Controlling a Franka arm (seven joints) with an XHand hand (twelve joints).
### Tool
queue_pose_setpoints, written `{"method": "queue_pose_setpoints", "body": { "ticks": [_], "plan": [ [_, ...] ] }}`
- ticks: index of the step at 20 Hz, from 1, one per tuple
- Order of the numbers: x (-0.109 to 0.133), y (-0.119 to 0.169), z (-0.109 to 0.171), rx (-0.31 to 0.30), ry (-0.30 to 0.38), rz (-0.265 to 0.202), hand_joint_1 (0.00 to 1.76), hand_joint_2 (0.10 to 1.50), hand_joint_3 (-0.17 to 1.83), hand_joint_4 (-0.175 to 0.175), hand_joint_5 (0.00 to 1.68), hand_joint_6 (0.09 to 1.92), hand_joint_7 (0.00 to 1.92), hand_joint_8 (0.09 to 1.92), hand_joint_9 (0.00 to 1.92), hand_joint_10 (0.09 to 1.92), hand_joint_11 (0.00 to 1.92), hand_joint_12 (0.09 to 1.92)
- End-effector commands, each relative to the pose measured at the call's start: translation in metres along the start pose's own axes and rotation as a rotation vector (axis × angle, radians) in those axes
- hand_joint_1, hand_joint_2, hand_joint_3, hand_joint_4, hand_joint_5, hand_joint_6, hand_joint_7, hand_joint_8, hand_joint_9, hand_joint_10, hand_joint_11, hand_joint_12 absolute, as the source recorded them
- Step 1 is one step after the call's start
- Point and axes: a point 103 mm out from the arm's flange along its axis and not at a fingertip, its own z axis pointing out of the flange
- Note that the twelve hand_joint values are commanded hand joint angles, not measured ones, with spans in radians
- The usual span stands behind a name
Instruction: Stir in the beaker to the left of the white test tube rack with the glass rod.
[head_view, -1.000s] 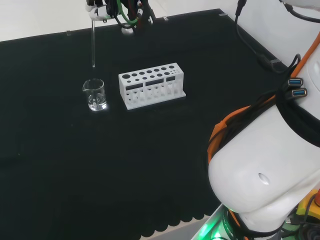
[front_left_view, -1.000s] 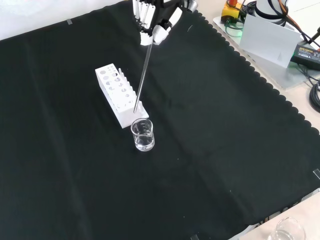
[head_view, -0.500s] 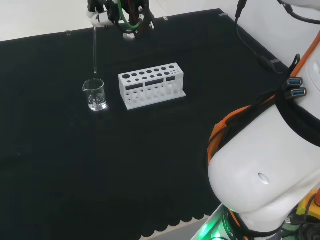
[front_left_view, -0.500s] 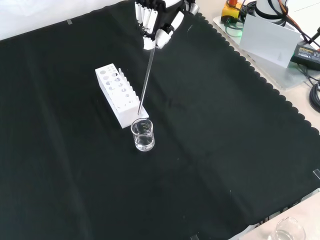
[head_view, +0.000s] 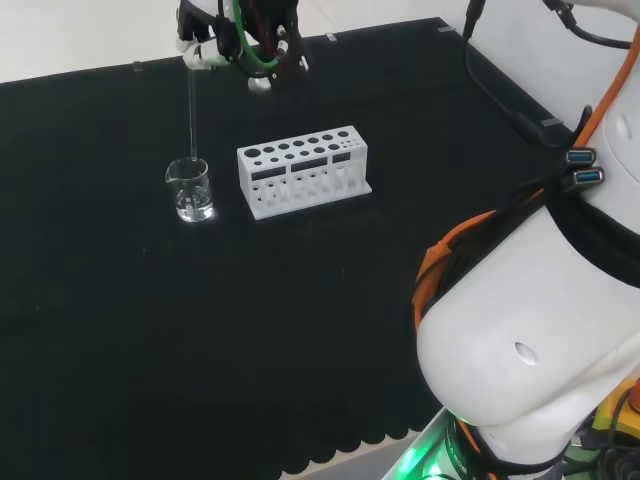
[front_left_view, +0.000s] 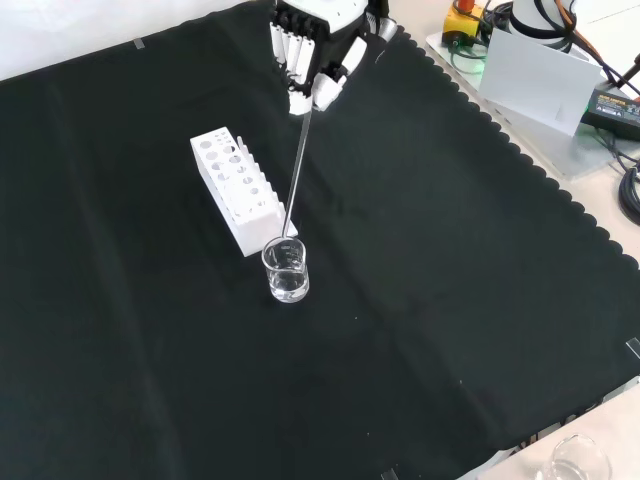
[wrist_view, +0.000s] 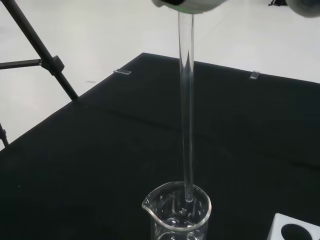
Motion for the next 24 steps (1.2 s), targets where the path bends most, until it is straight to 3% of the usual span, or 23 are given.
{"method": "queue_pose_setpoints", "body": {
  "ticks": [1, 12, 24],
  "plan": [
    [0.002, 0.005, 0.001, 0.007, 0.006, -0.015, 1.32, 1.04, -0.17, -0.157, 1.42, 0.1, 1.45, 0.41, 1.72, 0.41, 1.66, 0.37],
    [0.001, 0.009, 0.023, 0.03, 0.023, -0.017, 1.32, 1.04, -0.17, -0.162, 1.42, 0.09, 1.45, 0.41, 1.72, 0.41, 1.66, 0.37],
    [-0.012, 0.029, 0.064, 0.122, 0.017, -0.034, 1.33, 1.04, -0.17, -0.166, 1.42, 0.09, 1.45, 0.42, 1.72, 0.41, 1.66, 0.37]
  ]
}}
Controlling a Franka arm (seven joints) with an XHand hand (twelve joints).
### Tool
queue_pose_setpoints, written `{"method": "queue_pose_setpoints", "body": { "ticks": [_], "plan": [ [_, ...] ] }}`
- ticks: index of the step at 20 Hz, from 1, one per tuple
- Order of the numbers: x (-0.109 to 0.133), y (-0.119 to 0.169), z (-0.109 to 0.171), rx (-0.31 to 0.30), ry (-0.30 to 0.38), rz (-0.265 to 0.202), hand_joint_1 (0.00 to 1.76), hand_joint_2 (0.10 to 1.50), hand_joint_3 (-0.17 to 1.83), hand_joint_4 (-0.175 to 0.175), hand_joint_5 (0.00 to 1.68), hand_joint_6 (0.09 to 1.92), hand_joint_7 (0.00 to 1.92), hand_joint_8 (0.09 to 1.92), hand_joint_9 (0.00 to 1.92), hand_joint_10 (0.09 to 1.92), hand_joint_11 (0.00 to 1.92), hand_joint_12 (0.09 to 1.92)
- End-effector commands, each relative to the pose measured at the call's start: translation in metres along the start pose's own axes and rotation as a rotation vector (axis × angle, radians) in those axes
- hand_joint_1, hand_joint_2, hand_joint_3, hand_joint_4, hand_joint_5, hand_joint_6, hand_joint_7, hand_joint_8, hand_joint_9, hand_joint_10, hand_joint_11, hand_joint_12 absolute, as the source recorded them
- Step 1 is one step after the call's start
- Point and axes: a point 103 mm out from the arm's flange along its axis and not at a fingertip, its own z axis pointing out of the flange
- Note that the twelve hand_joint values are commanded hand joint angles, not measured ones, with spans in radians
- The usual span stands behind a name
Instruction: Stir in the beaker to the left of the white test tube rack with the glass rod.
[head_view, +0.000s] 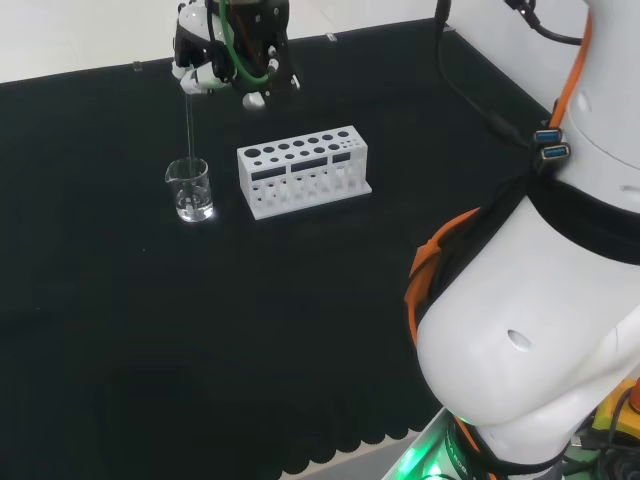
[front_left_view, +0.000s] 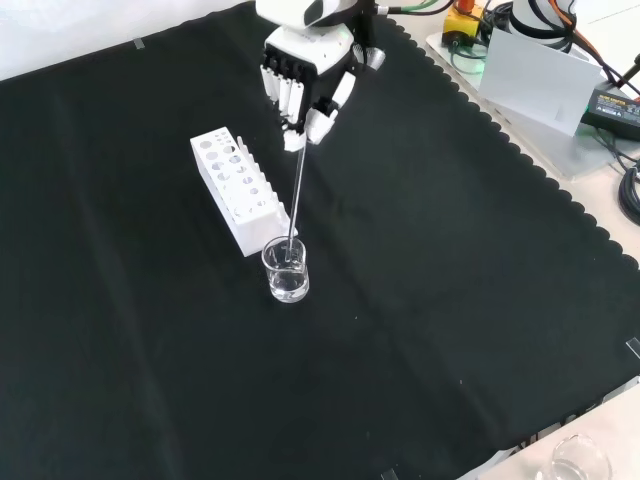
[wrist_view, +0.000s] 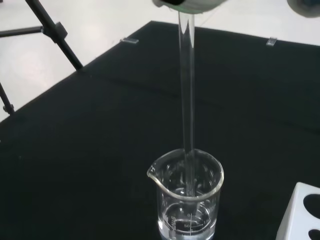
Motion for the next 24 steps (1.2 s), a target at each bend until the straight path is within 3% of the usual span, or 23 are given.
{"method": "queue_pose_setpoints", "body": {
  "ticks": [1, 6, 15, 24],
  "plan": [
    [-0.012, 0.017, 0.021, 0.058, -0.008, -0.01, 1.33, 1.04, -0.17, -0.166, 1.42, 0.09, 1.45, 0.42, 1.72, 0.41, 1.66, 0.37],
    [-0.013, 0.029, 0.034, 0.089, 0.002, -0.01, 1.33, 1.04, -0.17, -0.166, 1.43, 0.09, 1.45, 0.42, 1.72, 0.41, 1.66, 0.37],
    [-0.025, 0.05, 0.034, 0.086, 0.012, -0.004, 1.33, 1.04, -0.17, -0.167, 1.43, 0.09, 1.45, 0.42, 1.72, 0.41, 1.66, 0.37],
    [-0.039, 0.032, 0.025, 0.092, -0.002, 0.034, 1.33, 1.04, -0.17, -0.167, 1.43, 0.09, 1.45, 0.41, 1.73, 0.41, 1.66, 0.37]
  ]
}}
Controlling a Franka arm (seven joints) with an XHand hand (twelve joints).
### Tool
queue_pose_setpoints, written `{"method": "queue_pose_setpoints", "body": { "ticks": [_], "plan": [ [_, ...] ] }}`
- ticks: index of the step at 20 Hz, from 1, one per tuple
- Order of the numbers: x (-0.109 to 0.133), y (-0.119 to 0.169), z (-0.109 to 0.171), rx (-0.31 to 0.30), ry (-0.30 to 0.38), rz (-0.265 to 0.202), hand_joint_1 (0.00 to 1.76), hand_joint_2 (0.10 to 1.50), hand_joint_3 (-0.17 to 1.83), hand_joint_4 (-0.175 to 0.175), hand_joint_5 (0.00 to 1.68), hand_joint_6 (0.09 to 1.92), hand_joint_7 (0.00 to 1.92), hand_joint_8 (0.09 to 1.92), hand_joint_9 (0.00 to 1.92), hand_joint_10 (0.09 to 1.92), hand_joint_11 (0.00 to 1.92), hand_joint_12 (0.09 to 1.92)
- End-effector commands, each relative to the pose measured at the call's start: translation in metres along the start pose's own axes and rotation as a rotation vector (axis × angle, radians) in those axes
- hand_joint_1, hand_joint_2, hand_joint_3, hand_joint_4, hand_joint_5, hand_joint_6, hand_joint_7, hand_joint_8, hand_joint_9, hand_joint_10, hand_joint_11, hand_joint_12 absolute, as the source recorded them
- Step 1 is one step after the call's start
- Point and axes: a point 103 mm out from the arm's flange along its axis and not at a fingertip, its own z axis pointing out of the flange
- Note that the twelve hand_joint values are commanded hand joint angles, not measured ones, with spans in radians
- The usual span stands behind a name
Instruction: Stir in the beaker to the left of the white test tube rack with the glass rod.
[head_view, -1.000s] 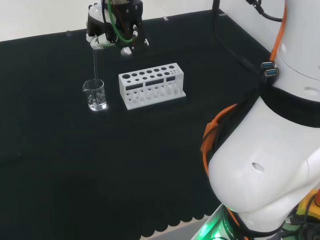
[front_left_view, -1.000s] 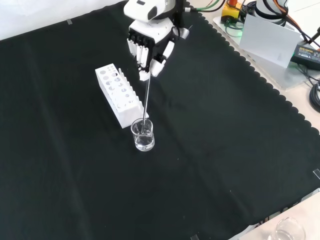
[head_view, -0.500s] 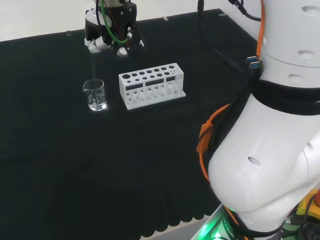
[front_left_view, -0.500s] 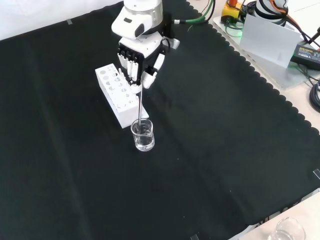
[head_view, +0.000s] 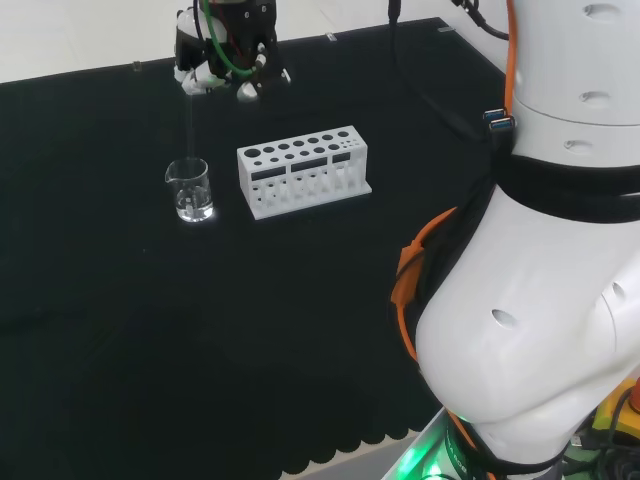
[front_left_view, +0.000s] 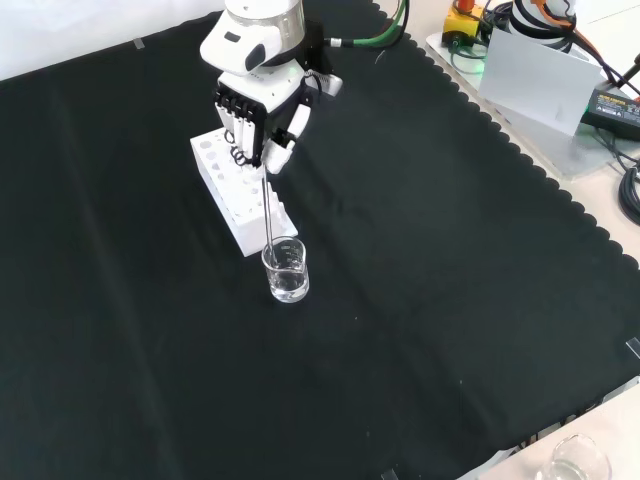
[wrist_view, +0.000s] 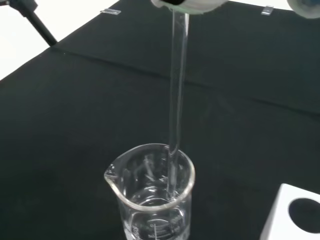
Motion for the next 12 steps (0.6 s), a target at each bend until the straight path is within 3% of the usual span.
{"method": "queue_pose_setpoints", "body": {
  "ticks": [1, 12],
  "plan": [
    [-0.003, -0.018, -0.003, 0.011, -0.013, 0.02, 1.33, 1.04, -0.17, -0.167, 1.43, 0.09, 1.45, 0.41, 1.73, 0.41, 1.66, 0.37],
    [0.036, -0.019, -0.005, 0.026, 0.001, -0.016, 1.33, 1.04, -0.17, -0.167, 1.43, 0.09, 1.45, 0.41, 1.73, 0.41, 1.66, 0.37]
  ]
}}
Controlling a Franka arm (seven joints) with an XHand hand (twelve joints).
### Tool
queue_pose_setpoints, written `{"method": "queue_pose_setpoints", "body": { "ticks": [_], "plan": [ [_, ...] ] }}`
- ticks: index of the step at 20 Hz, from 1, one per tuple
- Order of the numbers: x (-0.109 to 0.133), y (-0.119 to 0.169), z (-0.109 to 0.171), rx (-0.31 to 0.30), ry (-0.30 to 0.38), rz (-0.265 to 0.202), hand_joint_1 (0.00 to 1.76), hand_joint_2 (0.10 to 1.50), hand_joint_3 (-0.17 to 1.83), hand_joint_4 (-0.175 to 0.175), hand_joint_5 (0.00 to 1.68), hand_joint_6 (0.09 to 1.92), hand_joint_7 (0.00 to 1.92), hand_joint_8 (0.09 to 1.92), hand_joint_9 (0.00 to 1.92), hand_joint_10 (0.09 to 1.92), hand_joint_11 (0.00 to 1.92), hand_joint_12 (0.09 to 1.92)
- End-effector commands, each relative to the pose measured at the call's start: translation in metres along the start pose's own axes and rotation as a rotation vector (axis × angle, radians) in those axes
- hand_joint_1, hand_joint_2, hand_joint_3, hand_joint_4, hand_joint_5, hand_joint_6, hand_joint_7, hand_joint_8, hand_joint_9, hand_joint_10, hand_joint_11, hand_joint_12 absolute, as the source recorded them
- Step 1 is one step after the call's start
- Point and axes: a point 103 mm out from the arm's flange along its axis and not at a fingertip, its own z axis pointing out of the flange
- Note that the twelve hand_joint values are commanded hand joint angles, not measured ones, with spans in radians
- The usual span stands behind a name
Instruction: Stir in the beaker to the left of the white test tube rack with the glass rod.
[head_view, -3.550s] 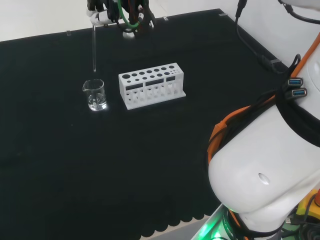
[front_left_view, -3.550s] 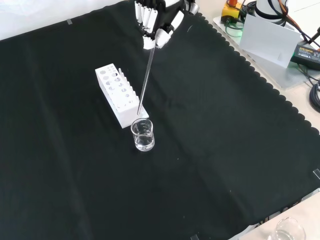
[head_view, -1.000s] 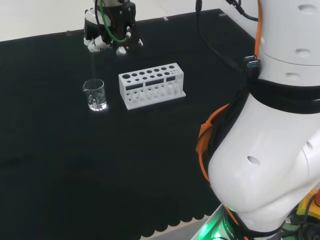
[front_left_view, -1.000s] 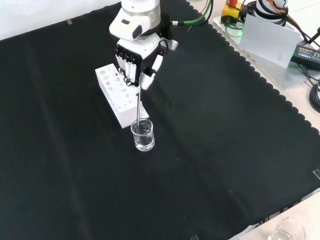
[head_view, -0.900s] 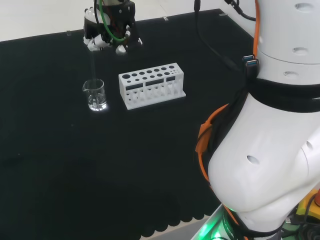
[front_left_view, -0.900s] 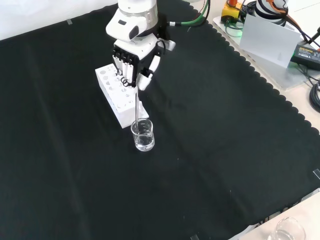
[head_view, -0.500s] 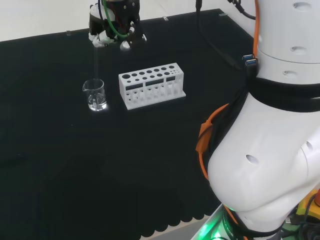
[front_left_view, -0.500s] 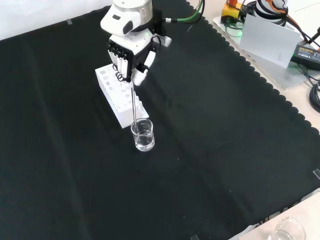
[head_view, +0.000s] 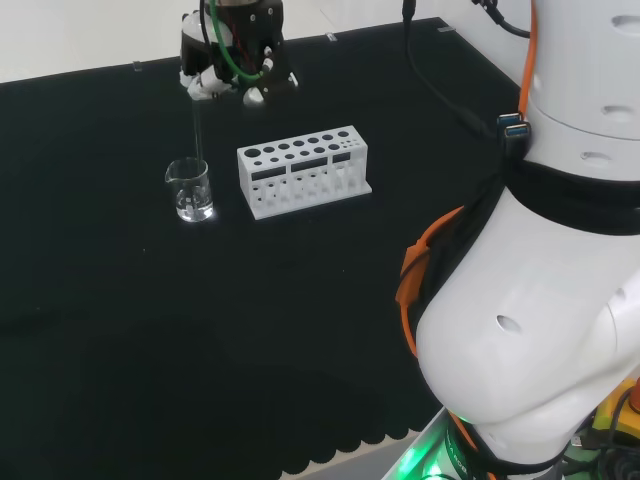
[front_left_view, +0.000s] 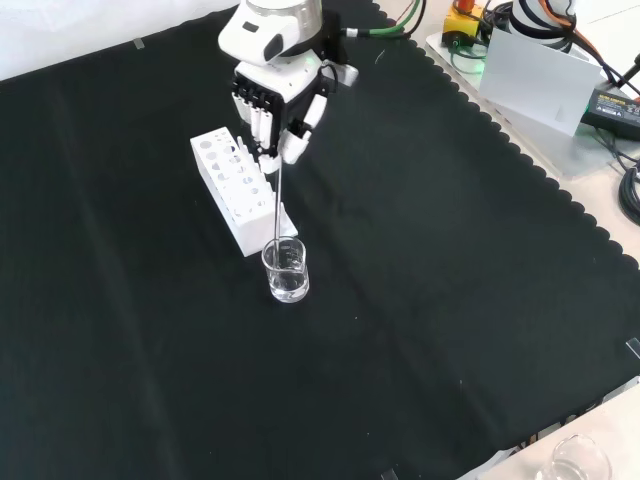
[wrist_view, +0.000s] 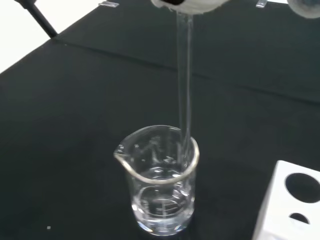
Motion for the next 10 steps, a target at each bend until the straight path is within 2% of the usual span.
{"method": "queue_pose_setpoints", "body": {
  "ticks": [1, 5, 10],
  "plan": [
    [0.026, 0.006, -0.001, 0.013, 0.009, -0.026, 1.33, 1.04, -0.17, -0.168, 1.43, 0.09, 1.45, 0.41, 1.73, 0.4, 1.66, 0.37],
    [0.033, 0.017, 0.0, 0.011, 0.016, -0.043, 1.33, 1.03, -0.17, -0.168, 1.44, 0.09, 1.45, 0.41, 1.72, 0.4, 1.66, 0.37],
    [0.021, 0.033, 0.003, 0.017, 0.034, -0.042, 1.33, 1.03, -0.17, -0.168, 1.44, 0.09, 1.45, 0.41, 1.72, 0.4, 1.66, 0.37]
  ]
}}
